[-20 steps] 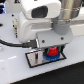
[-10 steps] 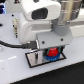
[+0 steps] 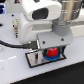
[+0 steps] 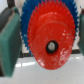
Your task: Insert the blue gear onto the right peg, followed by the red gear
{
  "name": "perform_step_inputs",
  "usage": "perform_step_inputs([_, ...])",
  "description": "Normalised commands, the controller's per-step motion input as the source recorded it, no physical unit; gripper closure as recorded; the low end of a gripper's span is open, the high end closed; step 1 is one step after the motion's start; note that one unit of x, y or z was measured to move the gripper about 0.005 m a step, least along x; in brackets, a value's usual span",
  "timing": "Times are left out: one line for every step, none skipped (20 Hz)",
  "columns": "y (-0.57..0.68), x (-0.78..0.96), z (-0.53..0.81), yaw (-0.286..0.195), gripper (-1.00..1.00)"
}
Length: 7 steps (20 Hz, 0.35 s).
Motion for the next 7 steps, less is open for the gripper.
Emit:
perform_step_inputs([0.09, 0.02, 0.30, 0.000, -1.00])
perform_step_inputs([0.07, -0.01, 0.60, 0.000, -1.00])
perform_step_inputs([0.08, 0.01, 0.63, 0.000, -1.00])
perform_step_inputs([0.06, 0.00, 0.65, 0.000, -1.00])
perform_step_inputs([0.14, 0.00, 0.77, 0.000, -1.00])
perform_step_inputs([0.22, 0.02, 0.82, 0.000, -1.00])
perform_step_inputs([0.22, 0.02, 0.83, 0.000, -1.00])
